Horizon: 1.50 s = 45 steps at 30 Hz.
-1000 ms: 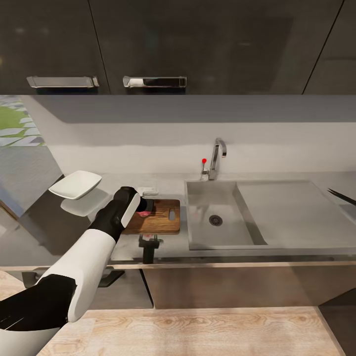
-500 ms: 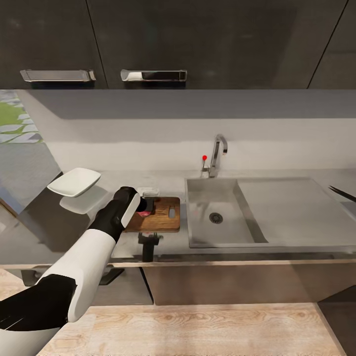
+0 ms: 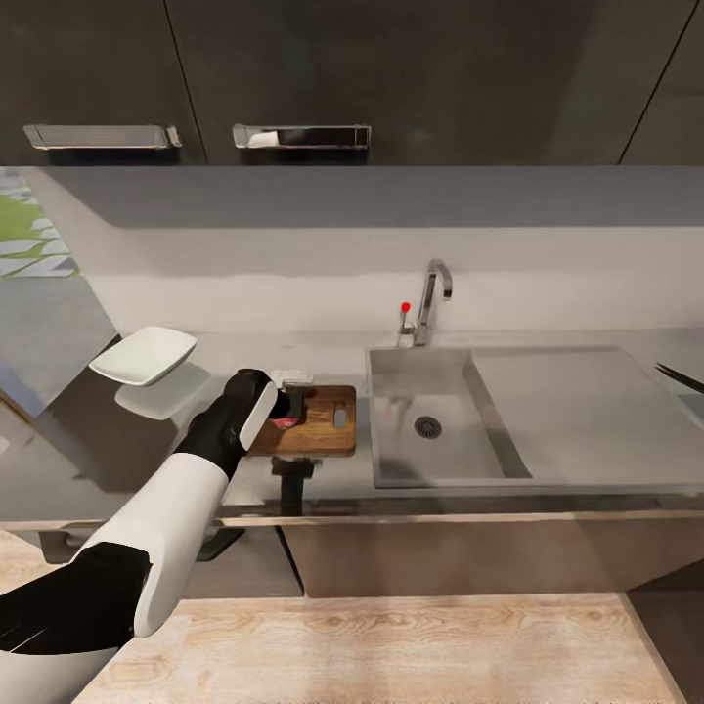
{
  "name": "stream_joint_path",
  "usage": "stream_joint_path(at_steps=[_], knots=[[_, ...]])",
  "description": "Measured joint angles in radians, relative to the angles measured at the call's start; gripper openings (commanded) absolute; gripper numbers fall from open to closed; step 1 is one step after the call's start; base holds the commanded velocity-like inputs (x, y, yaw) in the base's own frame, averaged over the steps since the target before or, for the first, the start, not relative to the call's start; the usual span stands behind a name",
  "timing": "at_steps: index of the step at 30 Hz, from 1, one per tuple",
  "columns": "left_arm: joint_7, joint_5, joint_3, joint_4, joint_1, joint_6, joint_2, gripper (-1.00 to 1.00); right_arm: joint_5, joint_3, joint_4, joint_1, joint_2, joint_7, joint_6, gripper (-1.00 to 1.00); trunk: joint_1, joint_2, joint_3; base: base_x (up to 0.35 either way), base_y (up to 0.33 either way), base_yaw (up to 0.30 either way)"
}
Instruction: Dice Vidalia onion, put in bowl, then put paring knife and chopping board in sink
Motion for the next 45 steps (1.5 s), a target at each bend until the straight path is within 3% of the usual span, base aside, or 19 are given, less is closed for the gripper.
stream_joint_path(at_steps=[9, 45], knots=[[0.001, -0.001, 0.000, -0.004, 0.000, 0.000, 0.000, -1.00, 0.000, 0.000, 0.000, 0.000, 0.000, 0.000, 0.000, 1.00, 0.000, 0.000, -0.002, 0.175, -0.045, 0.000], [0.001, 0.006, 0.000, -0.031, 0.000, 0.000, 0.001, -1.00, 0.000, 0.000, 0.000, 0.000, 0.000, 0.000, 0.000, 1.00, 0.000, -0.001, -0.025, 0.003, -0.001, 0.000]])
